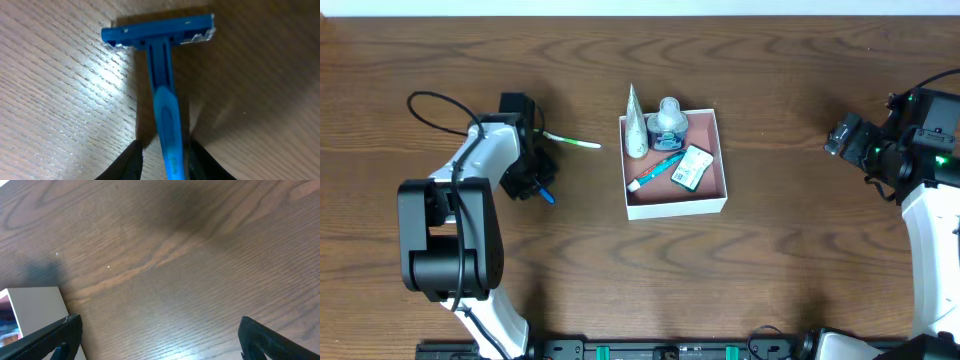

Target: Pack container

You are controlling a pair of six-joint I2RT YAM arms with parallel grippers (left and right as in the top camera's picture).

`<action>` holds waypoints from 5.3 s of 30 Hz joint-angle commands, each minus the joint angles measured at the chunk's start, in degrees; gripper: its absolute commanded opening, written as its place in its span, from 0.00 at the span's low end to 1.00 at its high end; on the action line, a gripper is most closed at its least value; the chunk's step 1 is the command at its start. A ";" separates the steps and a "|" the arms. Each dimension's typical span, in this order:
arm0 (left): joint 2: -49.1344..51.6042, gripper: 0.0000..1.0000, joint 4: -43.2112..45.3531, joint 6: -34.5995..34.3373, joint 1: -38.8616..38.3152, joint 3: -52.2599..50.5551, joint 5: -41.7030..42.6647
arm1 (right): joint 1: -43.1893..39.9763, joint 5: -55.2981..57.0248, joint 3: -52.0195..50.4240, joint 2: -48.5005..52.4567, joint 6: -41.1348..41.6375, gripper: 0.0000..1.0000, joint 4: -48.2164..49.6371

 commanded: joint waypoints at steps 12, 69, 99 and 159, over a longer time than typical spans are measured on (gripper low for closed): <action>0.87 0.06 0.37 1.55 0.15 -0.17 -0.09 | -0.39 0.33 0.57 0.17 0.59 0.99 -0.02; -11.45 0.63 3.61 69.72 -38.51 12.55 -2.38 | -0.39 0.33 0.57 0.17 0.59 0.99 -0.02; -36.13 0.94 6.25 19.67 -12.13 12.55 -9.25 | -0.39 0.35 0.57 0.17 0.59 0.99 -0.02; 9.22 0.94 10.54 0.00 -3.87 12.87 7.63 | -0.39 0.33 0.57 0.17 0.59 0.99 -0.02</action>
